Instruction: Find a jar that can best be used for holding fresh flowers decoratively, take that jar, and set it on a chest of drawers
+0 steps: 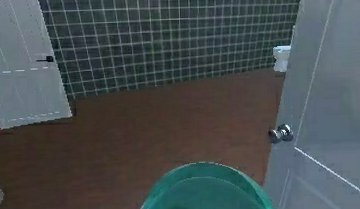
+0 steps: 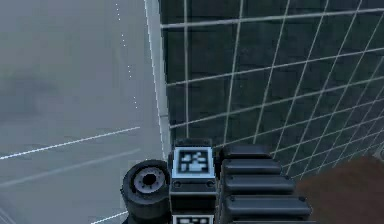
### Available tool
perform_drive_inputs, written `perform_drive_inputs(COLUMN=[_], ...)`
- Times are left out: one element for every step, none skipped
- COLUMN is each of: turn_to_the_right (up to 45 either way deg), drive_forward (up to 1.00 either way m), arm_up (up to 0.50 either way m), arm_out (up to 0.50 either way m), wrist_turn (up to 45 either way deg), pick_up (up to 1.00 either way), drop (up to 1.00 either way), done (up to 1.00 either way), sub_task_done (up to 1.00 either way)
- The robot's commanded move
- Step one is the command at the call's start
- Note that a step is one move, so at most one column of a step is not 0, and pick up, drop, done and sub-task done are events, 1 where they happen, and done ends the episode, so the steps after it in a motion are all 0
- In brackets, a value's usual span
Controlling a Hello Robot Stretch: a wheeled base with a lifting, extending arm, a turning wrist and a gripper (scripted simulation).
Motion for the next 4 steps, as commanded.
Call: perform_drive_inputs(turn_to_the_right=[-45.0, -36.0, 0.0, 45.0], drive_forward=[0.0, 0.0, 0.15, 0.0], arm_up=[0.0, 0.0, 0.0, 0.0], arm_out=[0.0, 0.0, 0.0, 0.0], wrist_turn=[0.0, 0.0, 0.0, 0.0], pick_up=[0.0, 0.0, 0.0, 0.0], drop=[0.0, 0.0, 0.0, 0.0], done=[0.0, 0.0, 0.0, 0.0], sub_task_done=[0.0, 0.0, 0.0, 0.0])
